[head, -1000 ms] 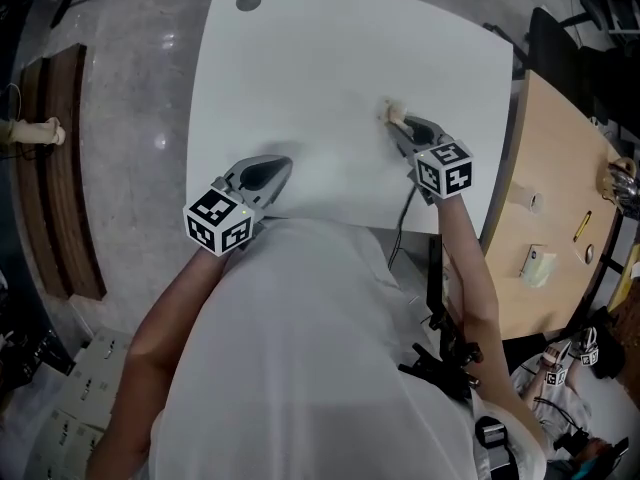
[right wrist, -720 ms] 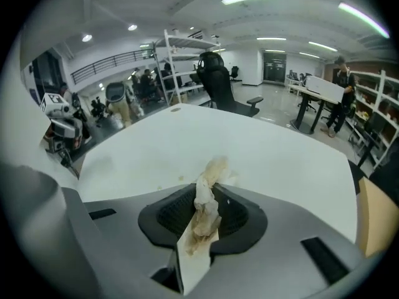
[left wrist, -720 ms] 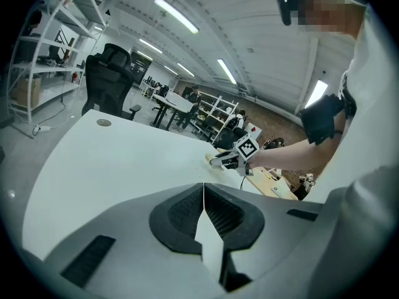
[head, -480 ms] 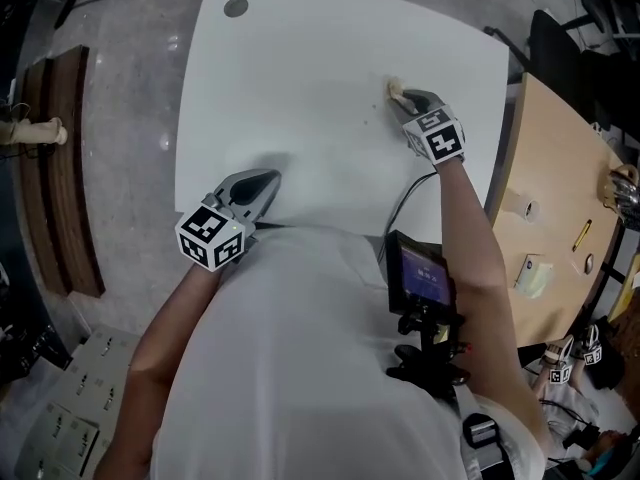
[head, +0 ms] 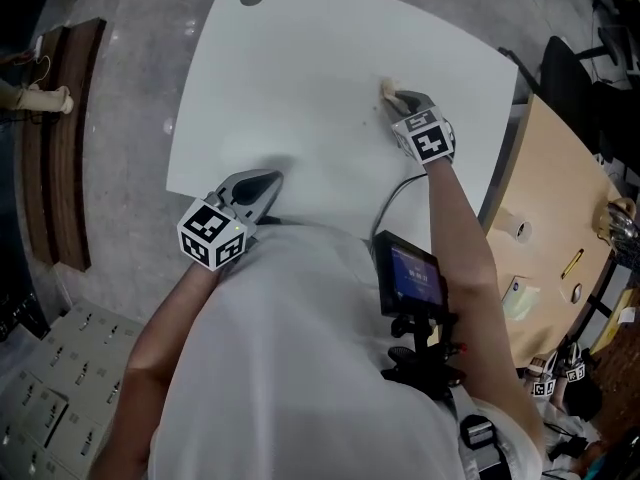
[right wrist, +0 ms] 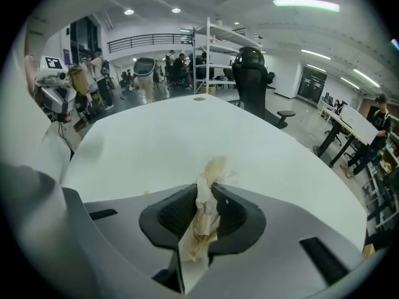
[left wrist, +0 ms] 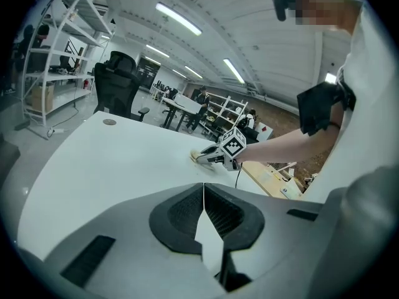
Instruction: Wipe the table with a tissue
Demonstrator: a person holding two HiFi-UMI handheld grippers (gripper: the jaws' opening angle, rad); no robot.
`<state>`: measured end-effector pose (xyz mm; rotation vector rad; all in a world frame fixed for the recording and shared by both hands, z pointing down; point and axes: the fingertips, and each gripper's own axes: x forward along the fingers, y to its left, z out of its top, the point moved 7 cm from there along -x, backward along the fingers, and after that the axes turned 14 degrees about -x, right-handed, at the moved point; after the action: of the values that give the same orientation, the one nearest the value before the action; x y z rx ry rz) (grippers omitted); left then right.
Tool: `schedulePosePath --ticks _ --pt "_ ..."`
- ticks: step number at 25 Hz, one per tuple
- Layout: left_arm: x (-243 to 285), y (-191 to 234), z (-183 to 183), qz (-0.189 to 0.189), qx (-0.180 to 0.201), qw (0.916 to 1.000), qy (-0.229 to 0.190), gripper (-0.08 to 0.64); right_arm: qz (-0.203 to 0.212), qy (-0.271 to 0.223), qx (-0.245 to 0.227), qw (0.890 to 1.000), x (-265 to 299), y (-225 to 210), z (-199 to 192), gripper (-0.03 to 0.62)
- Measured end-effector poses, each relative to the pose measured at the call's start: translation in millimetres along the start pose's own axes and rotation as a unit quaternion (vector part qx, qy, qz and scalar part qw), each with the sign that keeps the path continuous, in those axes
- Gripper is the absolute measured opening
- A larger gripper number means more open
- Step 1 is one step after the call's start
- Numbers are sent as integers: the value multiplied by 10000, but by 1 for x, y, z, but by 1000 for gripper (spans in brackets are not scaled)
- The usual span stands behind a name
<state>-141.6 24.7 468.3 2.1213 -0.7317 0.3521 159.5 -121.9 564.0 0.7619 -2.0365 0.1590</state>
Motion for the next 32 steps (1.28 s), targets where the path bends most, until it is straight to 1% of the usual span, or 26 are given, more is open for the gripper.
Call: schedulePosePath --ticks 3,10,14,19,25,30,32 --pt "-1 -6 -4 43 -26 10000 -81 8 216 -99 -39 9997 2 6 4 72" --pt "-6 -13 -13 178 -125 9995 -214 8 599 -229 274 9976 6 19 14 71" --pt "-8 -16 -12 198 -83 9995 -243 8 719 -222 411 9963 6 32 19 71" --pt "-8 -19 -5 92 81 9997 -202 8 832 -192 598 9946 6 46 21 71" --pt "-12 -15 0 -104 241 9995 -154 8 968 -61 928 9910 2 75 20 71" --pt "-23 -8 -1 -238 243 9993 -133 8 1208 -18 1330 9837 -7 106 21 71" --pt "-28 -3 -4 -268 216 9994 -93 8 1366 -14 1541 9786 -9 123 19 71"
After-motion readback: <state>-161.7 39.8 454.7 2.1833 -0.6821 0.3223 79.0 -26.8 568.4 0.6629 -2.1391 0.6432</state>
